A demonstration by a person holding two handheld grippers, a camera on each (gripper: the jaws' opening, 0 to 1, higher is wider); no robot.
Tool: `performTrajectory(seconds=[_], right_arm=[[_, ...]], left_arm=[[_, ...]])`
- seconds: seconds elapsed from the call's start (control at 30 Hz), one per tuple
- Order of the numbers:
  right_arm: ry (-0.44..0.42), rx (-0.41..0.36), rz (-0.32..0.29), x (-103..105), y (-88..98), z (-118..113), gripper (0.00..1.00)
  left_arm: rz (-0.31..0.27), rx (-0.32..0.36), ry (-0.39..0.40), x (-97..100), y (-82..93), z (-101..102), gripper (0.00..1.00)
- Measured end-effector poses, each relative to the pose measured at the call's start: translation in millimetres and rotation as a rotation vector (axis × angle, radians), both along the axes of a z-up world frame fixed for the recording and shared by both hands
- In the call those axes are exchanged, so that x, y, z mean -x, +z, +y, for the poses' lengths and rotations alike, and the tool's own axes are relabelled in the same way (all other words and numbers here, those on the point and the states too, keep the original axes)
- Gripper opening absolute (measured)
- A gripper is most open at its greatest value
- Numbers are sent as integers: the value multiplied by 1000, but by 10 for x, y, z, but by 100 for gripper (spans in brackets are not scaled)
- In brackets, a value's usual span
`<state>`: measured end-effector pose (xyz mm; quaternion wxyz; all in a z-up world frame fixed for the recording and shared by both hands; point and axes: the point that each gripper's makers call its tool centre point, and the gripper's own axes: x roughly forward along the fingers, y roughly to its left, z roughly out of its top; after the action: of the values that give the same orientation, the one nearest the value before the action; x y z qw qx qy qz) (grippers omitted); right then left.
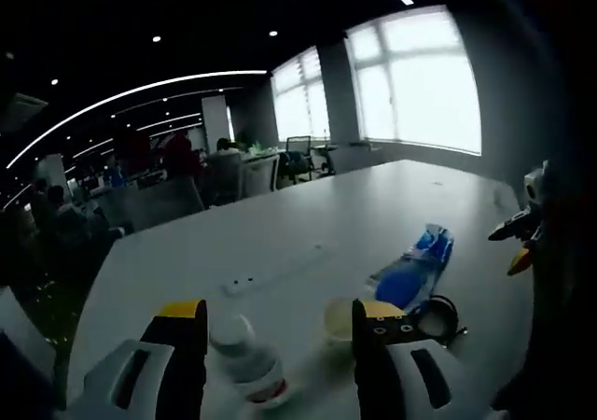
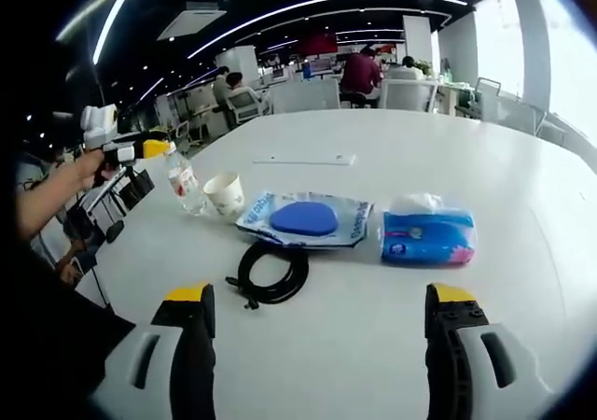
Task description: Arrange the tabletop items into an orderly group along one side of the table until the central work area is clear of visible clutter.
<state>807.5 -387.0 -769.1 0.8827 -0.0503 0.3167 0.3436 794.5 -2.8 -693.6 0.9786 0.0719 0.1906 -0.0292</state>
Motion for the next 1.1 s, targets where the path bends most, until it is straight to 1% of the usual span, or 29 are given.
performTrajectory(seconds=[0.17,0.2,0.3,0.37,0.43,0.5,0.57,0.73,0.83,0.9,1.1], right_arm=[[-20,-16,-13,-38,41,-25,92],[-24,-18,-14,-45,46,-32,92],[-27,-12,-10,-40,29,-51,92],[-25,-5,-7,-30,6,-68,92],[-29,0,-1,-17,-17,-90,92],[-33,4,1,-3,-30,-113,91],[-39,7,6,9,-43,-135,91],[-49,17,11,34,-67,-178,91],[-51,21,15,40,-85,-195,90],[-52,23,16,46,-88,-197,90],[-52,34,22,56,-124,-212,90]], left_arm=[[11,48,53,-2,-137,157,62],[16,67,65,0,-153,145,62],[14,93,88,-18,-180,157,60],[18,105,101,-62,-239,226,57],[18,115,105,-80,-256,215,52],[12,122,112,-88,-247,195,48],[16,136,117,-108,-278,211,44],[9,133,119,-125,-289,206,34],[12,139,128,-135,-333,237,32],[9,130,132,-136,-337,254,29],[-7,142,158,-144,-350,319,24]])
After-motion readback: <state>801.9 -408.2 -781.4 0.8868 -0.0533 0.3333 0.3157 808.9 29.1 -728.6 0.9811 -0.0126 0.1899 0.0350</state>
